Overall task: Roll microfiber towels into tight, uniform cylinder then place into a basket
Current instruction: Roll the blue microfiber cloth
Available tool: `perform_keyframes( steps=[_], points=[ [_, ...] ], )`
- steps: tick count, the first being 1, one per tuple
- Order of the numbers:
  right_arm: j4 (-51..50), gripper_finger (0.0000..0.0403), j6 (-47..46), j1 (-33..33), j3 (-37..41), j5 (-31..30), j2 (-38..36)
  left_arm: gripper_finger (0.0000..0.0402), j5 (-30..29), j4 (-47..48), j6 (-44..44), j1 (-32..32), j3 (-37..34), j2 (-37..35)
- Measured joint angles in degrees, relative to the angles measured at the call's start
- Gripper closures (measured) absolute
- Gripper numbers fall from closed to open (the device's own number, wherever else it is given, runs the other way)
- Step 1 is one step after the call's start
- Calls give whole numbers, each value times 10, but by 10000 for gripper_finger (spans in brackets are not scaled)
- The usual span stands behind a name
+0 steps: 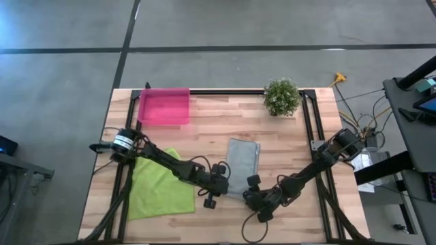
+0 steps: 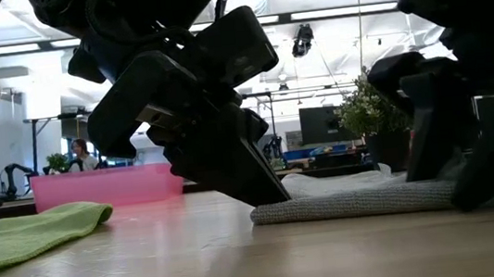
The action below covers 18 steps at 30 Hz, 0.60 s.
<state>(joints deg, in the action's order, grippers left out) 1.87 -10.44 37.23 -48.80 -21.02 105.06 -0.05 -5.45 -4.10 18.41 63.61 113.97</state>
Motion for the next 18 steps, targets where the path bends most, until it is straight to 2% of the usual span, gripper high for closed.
perform_keyframes(
  steps=[8, 18],
  points=[
    [-16, 267, -27, 0, 0, -18, 0, 402, 0, 0, 0, 0, 0, 0],
    [-21, 332, -107, 0, 1, -10, 0, 402, 0, 0, 0, 0, 0, 0]
  ],
)
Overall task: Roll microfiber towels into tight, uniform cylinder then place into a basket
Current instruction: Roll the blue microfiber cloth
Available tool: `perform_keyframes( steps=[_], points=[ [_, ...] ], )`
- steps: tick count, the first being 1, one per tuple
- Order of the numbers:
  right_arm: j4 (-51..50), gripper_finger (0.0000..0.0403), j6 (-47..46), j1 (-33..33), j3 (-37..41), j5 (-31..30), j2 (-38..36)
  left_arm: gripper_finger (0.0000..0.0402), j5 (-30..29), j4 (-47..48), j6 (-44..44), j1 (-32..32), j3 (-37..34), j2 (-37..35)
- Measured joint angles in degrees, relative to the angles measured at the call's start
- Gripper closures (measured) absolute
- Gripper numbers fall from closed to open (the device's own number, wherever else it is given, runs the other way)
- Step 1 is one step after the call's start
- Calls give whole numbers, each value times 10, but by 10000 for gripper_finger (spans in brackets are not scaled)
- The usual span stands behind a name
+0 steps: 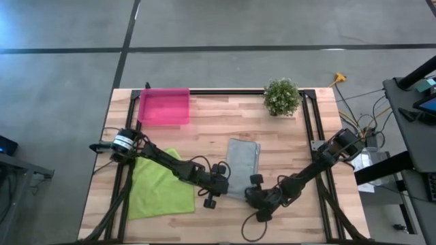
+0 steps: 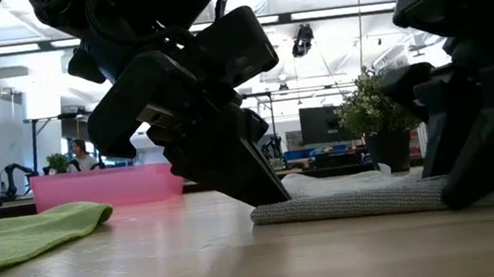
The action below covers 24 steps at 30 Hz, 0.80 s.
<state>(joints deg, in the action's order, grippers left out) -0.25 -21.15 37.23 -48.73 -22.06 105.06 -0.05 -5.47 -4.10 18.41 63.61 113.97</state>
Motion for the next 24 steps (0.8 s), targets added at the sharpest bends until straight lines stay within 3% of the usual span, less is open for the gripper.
perform_keyframes(
  steps=[6, 17, 24],
  points=[
    [4, 388, -94, -5, 4, 24, -1, 402, 0, 1, 0, 1, 1, 0],
    [135, 393, -306, -5, 56, 102, -1, 402, 5, 6, 0, 4, 0, -6],
    [135, 394, -324, -4, 67, 105, -2, 402, 18, 65, 2, 5, -3, -26]
  ],
)
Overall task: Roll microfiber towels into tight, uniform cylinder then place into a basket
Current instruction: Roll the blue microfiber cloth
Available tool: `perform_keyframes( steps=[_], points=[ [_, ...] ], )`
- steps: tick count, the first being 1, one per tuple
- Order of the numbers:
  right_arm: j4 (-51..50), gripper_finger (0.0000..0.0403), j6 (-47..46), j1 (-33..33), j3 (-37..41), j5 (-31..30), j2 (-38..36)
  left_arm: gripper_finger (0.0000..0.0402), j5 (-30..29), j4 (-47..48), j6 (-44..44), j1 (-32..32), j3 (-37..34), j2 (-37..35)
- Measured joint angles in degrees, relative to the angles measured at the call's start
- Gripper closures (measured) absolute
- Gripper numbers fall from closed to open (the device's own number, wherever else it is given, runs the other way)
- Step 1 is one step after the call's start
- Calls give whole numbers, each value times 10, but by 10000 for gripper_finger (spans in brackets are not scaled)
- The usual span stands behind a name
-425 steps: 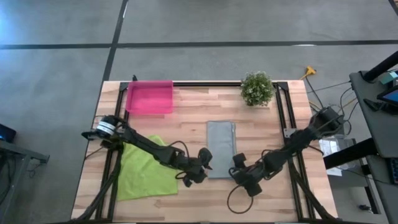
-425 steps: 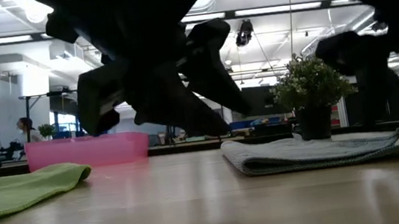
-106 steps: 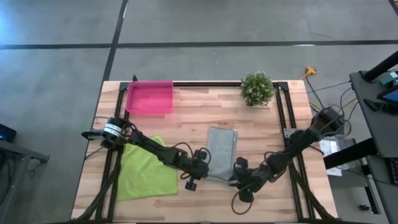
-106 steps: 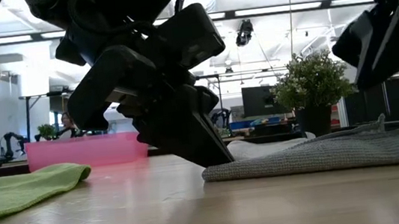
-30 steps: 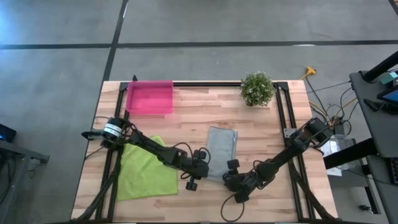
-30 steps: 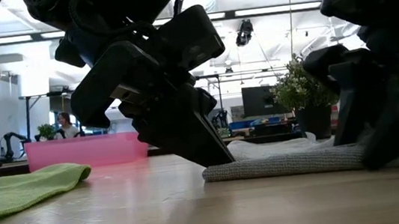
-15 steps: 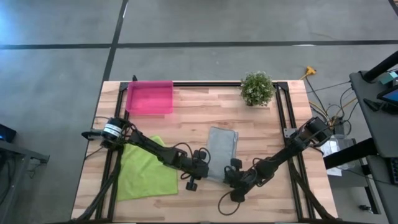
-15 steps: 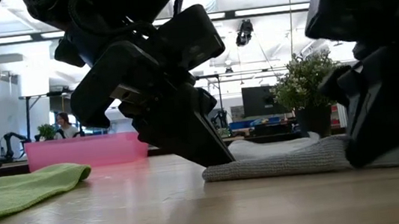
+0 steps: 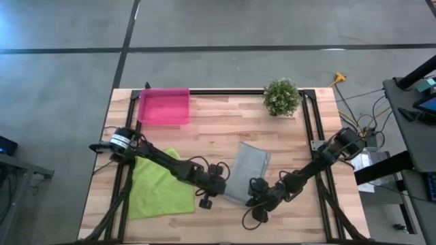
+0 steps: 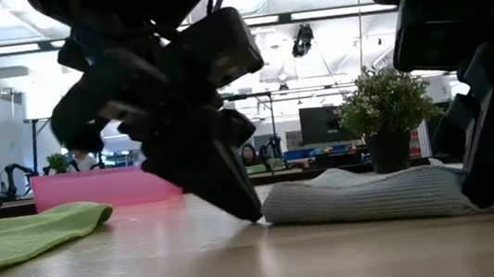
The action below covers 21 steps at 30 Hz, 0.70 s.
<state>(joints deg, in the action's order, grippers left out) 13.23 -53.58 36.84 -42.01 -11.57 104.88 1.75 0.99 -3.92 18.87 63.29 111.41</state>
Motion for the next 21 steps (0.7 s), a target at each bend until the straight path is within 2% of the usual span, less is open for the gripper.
perform_keyframes(
  steps=[5, 11, 14, 17, 19, 21],
  points=[
    [7, 394, -3, 0, 4, 1, 1, 402, 10, 29, 1, 1, 0, -21],
    [18, 394, -15, 0, 9, 1, 1, 402, 9, 25, 21, 5, -1, -80],
    [21, 394, -14, 0, 10, 1, 1, 402, 9, -7, 100, 23, -1, -104],
    [22, 394, -15, 0, 11, 1, 1, 402, 11, -28, 238, 45, -2, -108],
    [22, 394, -21, 0, 11, 1, 2, 402, 12, -30, 322, 52, -8, -98],
    [24, 394, -25, 0, 11, 1, 1, 401, 7, -29, 371, 51, -15, -81]
  ],
)
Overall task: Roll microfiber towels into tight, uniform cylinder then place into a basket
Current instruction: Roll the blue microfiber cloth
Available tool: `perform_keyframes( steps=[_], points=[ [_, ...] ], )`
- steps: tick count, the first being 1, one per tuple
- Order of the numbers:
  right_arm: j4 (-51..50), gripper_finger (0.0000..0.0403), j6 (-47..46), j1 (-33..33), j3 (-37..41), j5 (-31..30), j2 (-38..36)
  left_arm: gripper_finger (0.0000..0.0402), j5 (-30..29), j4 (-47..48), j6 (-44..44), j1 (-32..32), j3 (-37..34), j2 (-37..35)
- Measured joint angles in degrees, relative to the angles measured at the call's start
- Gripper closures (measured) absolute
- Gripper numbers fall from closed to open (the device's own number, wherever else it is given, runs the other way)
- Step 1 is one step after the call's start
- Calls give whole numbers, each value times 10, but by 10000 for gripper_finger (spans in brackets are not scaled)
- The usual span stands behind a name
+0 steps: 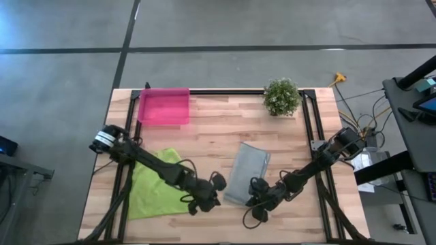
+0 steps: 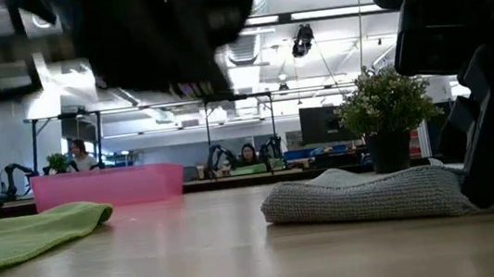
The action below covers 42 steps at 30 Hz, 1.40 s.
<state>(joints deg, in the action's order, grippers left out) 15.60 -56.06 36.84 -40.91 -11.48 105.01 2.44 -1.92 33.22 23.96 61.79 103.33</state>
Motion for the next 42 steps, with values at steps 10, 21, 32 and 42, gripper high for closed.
perform_keyframes(
  steps=[10, 21, 32, 42],
  points=[
    [1, 394, -3, 0, 0, 0, 0, 304, 5, -38, 74, -11, 0, 21],
    [6, 394, -3, 0, 0, 1, -3, 217, -25, -74, 171, -15, -2, 69],
    [14, 394, -1, 0, 0, 1, -3, 217, -40, -91, 183, -15, 2, 96],
    [15, 394, 6, 0, 0, 0, -3, 216, -43, -98, 167, -18, 2, 100]
  ],
)
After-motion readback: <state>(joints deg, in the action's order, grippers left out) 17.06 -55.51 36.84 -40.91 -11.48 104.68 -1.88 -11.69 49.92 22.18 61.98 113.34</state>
